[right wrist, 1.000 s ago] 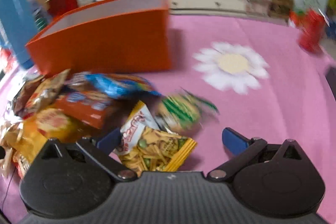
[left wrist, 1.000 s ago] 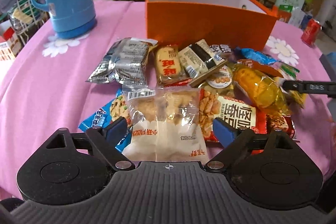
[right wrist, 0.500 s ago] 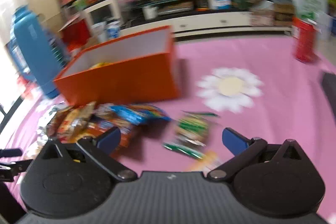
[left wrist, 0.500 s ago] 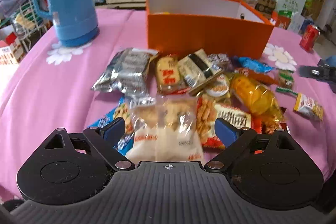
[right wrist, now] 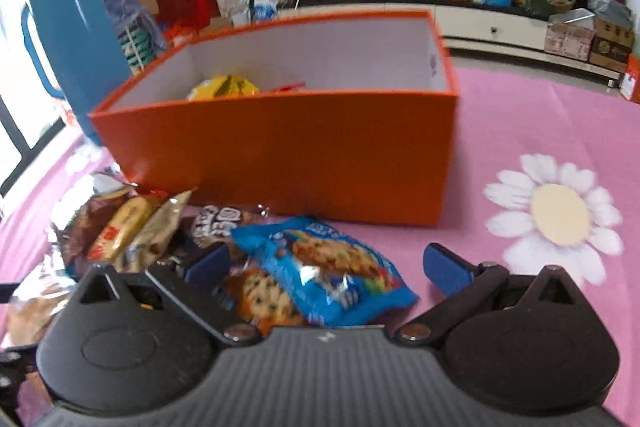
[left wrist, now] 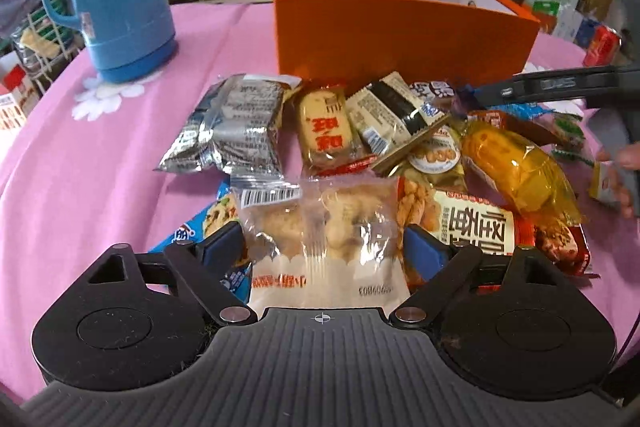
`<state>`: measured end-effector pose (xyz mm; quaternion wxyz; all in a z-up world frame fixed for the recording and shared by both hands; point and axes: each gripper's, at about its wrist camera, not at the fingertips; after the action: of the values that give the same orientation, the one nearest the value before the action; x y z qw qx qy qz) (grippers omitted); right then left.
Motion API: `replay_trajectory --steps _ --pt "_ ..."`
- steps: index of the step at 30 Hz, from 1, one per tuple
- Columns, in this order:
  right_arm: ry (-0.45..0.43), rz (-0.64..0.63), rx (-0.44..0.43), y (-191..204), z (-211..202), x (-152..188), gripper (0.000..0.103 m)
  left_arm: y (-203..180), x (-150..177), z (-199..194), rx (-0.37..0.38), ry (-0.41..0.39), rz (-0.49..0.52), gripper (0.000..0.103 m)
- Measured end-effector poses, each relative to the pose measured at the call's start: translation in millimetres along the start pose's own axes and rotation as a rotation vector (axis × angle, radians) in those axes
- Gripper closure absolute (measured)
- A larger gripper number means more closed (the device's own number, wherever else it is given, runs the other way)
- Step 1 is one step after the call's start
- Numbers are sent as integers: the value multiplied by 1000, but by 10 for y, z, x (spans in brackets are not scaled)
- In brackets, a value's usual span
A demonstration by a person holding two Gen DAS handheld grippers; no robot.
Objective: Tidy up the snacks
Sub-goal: 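Return both tools to the pile and grasp the clear bread bag with the left tool, then grasp the blue cookie packet with the right tool while the left holds the bread bag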
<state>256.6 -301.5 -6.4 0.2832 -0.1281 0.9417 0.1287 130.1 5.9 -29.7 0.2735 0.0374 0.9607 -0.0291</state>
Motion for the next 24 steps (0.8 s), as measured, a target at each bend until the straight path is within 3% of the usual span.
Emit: replay_trajectory --steps 4,6,9,14,16,18,19,21,24 --pt "36 -13 -34 -5 251 -54 4 19 -18 8 3 -7 4 44" --pt "30 -11 -24 -19 204 -34 19 28 -7 4 5 -14 8 45" --pt "45 -8 -6 -23 83 38 32 -10 36 -20 5 -23 30 54" --pt "52 40 21 -53 -134 297 33 -66 136 -91 34 1 33 65" --pt "47 64 37 -45 -245 455 32 -62 194 -116 40 6 33 65" --pt "46 81 53 -36 -329 579 25 -61 230 -118 43 22 35 63" --pt "48 86 55 -25 -339 605 23 -52 238 -105 43 28 36 57" --pt "61 91 45 -33 -347 627 5 -41 231 -107 17 26 43 49" --pt "52 118 -24 -100 -399 591 2 6 179 -122 13 19 33 42"
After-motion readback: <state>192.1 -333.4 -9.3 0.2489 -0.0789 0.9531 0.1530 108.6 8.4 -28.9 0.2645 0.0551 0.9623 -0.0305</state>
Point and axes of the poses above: each gripper's, at about its wrist camera, not at the fingertips, and z roughly the way its jaws point, y to its left, x to its underside, and after that the axes turned 8 degrees about y, right-handed
